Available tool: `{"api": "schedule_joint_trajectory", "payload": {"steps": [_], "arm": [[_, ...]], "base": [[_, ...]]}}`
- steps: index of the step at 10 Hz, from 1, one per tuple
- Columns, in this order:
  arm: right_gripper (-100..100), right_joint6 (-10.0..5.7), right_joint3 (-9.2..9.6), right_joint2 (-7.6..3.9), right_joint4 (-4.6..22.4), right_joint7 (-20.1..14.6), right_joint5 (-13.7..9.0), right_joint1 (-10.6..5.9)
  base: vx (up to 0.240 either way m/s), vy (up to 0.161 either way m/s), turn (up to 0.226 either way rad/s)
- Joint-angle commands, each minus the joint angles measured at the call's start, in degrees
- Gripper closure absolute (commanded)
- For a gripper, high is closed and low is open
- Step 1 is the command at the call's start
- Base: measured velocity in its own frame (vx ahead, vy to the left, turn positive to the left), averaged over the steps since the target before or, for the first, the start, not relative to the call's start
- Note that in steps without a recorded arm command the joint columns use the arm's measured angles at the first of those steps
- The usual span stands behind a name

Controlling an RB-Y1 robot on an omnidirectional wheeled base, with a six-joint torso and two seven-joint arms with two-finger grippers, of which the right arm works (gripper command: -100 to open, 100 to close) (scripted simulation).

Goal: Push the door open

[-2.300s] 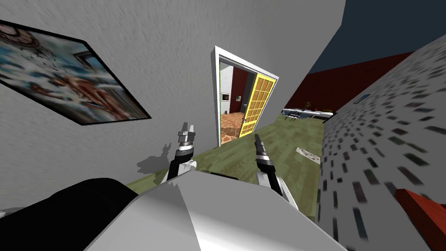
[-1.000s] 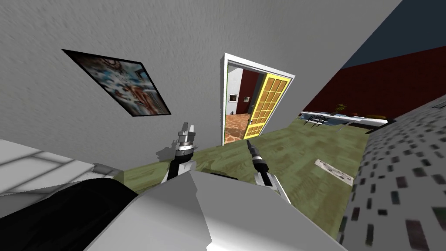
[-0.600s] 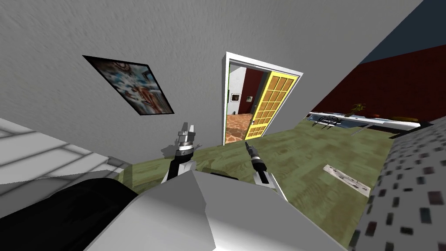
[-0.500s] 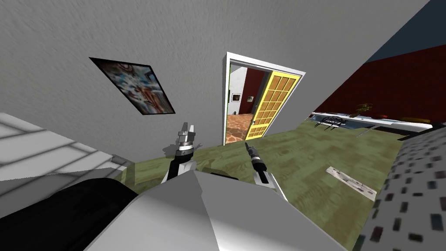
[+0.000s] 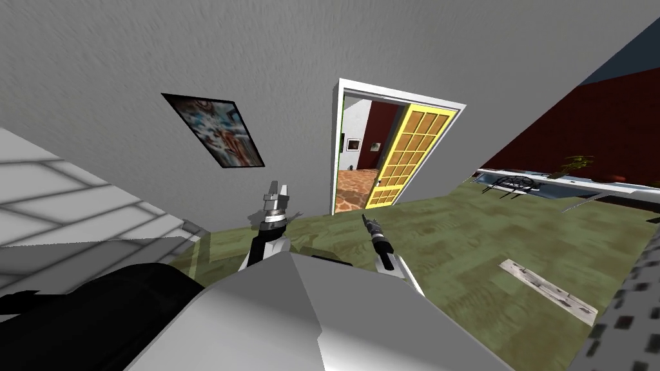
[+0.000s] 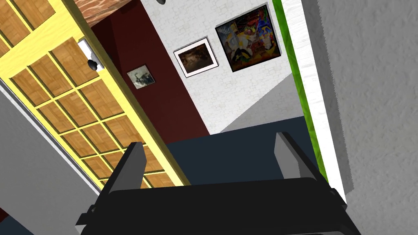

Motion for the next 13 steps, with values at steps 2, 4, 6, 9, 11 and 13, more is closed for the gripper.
{"api": "schedule_joint_trajectory", "payload": {"steps": [2,4,6,9,11,13], "arm": [[-100,2.14,0.06,-0.53,2.9,1.4,3.3,-0.84],[-100,3.83,0.17,-0.95,5.1,2.5,5.9,-1.47],[-100,5.53,0.28,-1.38,7.3,3.6,8.5,-2.11],[-100,7.73,0.43,-1.9,10.1,4.9,11.9,-2.93],[-100,9.08,0.52,-2.21,11.8,5.8,13.9,-3.44],[-100,10.43,0.61,-2.51,13.5,6.6,16.0,-3.94]], "base": [[0.01,-0.092,0.114],[-0.001,-0.089,0.138],[0.008,-0.087,0.117],[0.007,-0.076,0.104],[0.005,-0.088,0.103],[0.006,-0.107,0.095]]}}
